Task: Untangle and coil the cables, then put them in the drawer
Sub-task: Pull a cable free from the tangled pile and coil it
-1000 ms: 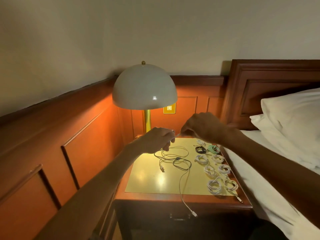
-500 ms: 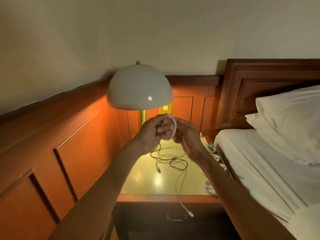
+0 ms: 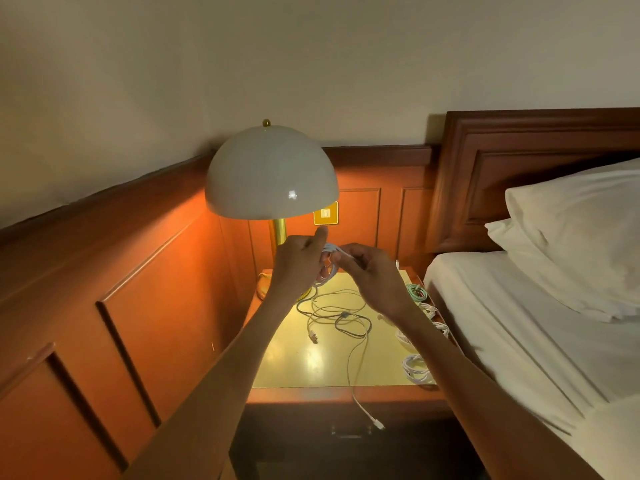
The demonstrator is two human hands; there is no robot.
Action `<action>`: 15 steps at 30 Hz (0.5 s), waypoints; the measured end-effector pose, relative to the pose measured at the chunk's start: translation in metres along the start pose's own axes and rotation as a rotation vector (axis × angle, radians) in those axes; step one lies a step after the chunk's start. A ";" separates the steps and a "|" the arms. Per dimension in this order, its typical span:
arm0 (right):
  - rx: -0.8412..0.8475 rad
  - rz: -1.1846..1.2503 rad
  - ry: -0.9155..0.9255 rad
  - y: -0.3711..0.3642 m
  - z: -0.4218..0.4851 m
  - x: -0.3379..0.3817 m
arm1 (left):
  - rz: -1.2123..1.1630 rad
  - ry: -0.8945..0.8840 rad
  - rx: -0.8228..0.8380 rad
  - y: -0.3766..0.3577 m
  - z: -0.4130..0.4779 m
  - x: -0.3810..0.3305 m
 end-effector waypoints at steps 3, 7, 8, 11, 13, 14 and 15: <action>0.047 -0.025 0.035 0.014 0.001 0.005 | -0.023 -0.118 0.130 -0.008 -0.001 -0.004; 0.164 -0.138 0.032 0.033 0.002 0.008 | -0.081 -0.121 0.516 -0.018 -0.007 -0.010; 0.190 -0.149 0.043 0.035 0.001 0.010 | 0.006 -0.153 0.512 -0.015 -0.009 -0.015; 0.193 -0.198 0.048 0.041 0.004 0.016 | 0.616 -0.366 0.229 -0.008 -0.015 -0.036; 0.208 -0.221 0.019 0.046 0.007 0.017 | 0.943 -0.436 0.052 -0.011 -0.020 -0.046; 0.251 -0.207 0.005 0.047 0.007 0.017 | 0.931 -0.426 0.073 -0.013 -0.019 -0.044; 0.311 -0.166 -0.002 0.049 0.007 0.016 | 0.842 -0.409 0.142 -0.016 -0.017 -0.038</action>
Point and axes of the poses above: each hand's wrist, its own z-axis towards the middle knuckle, its own y-axis out of the back of the hand, x = y × z, the point moved 6 cm from there along z, towards the middle knuckle, and after that the axes turned 11 degrees about x, right-handed, at the moved point
